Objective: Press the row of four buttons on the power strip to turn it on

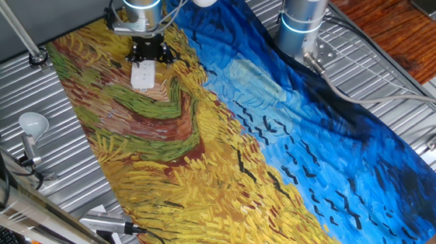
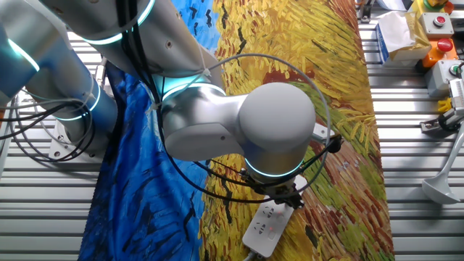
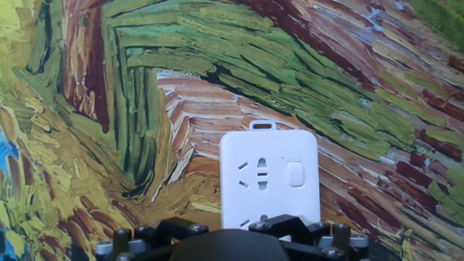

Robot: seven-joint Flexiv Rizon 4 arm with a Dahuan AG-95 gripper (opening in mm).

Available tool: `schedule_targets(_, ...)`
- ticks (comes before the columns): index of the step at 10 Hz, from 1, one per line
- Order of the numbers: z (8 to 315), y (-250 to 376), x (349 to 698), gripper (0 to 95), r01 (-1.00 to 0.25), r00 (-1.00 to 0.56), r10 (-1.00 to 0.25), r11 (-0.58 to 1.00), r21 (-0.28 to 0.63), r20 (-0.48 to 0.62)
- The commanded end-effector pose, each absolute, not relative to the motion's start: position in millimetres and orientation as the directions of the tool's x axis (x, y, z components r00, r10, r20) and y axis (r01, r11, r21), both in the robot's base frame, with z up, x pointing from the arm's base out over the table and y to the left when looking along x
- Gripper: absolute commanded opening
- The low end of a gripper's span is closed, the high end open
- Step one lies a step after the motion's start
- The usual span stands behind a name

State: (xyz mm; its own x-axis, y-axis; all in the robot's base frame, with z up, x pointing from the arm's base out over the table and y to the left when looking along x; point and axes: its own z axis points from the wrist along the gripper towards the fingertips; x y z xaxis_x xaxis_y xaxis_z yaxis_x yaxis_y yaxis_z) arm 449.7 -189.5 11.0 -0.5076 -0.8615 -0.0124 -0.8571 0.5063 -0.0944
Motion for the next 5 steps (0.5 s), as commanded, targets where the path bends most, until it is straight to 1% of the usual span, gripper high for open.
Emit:
schedule_targets(1, -1.9, -190.6, 450.4, 95.0, -0.856, -0.507, -0.862, 0.506, -0.105, -0.017)
schedule_targets(2, -3.6, -190.7, 450.5, 95.0, -0.856, -0.507, -0.861, 0.506, -0.108, -0.018)
schedule_targets(3, -4.2, -190.7, 450.5, 76.0, -0.855, -0.509, -0.861, 0.508, -0.109, -0.020)
schedule_targets(5, -4.0, -191.2, 450.6, 76.0, -0.850, -0.515, -0.857, 0.514, -0.114, -0.022)
